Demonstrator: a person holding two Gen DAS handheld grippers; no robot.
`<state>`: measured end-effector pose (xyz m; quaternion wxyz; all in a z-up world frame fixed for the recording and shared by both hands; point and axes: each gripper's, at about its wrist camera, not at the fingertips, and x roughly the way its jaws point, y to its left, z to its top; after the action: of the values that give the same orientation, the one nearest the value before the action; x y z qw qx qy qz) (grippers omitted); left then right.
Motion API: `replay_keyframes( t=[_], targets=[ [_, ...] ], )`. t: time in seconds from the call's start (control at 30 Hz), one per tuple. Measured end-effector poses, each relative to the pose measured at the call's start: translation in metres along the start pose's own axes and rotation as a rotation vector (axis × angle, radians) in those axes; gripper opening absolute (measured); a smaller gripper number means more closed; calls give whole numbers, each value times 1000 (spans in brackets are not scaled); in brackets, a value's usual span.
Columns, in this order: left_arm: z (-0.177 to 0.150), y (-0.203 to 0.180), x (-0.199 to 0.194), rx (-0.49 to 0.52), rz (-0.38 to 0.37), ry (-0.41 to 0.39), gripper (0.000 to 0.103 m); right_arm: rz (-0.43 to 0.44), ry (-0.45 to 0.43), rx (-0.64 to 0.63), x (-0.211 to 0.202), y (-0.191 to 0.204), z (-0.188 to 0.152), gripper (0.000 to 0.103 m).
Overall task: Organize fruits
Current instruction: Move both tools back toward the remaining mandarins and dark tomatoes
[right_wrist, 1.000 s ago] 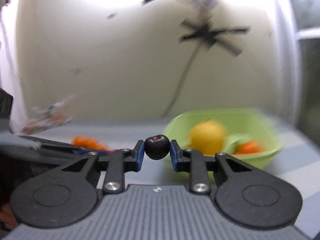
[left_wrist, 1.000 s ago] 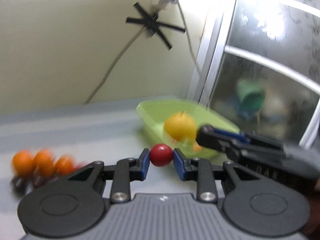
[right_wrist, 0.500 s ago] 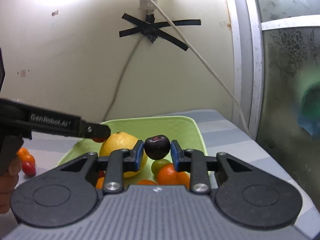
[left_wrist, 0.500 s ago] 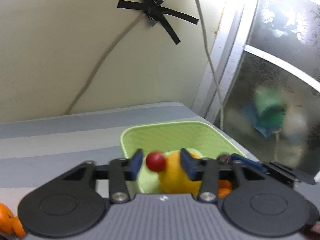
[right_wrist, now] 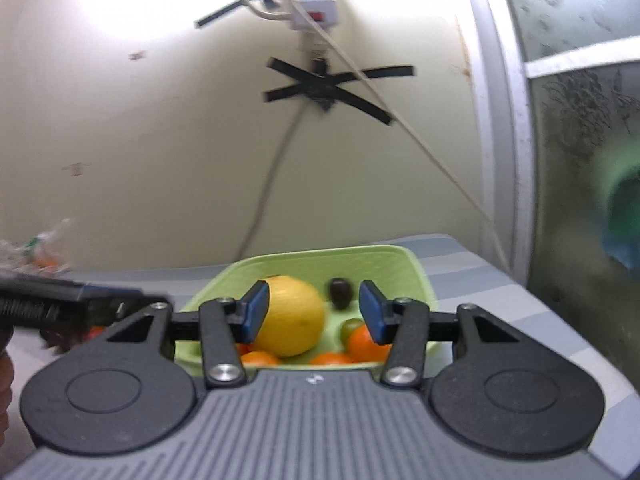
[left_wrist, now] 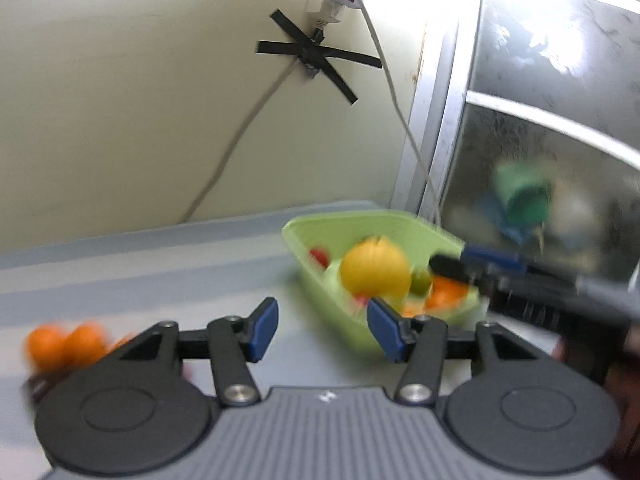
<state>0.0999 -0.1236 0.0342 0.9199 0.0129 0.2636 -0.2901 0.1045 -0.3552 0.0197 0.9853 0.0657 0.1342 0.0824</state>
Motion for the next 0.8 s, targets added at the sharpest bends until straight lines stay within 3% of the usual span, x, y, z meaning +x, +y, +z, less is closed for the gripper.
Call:
replay_keyframes(
  t=[0.2,0.4,0.47,0.57,0.8],
  targets=[
    [-49,31,-54,43,136,58,51,157,48,-44,-21,49,-14,52],
    [-63,79,-81,-48,299,118,51,300,264,-157,5,114,-31,52],
    [-64,102,-89,-142,286,112,50,313,358,-235,19,138,-38,53],
    [-67,120,-100,-188,307,97,49,313,354,-297,20,157,-41,52],
    [-69,135,-105,-267,258,63,49,311,365,-271,28,161,-39,53]
  ],
)
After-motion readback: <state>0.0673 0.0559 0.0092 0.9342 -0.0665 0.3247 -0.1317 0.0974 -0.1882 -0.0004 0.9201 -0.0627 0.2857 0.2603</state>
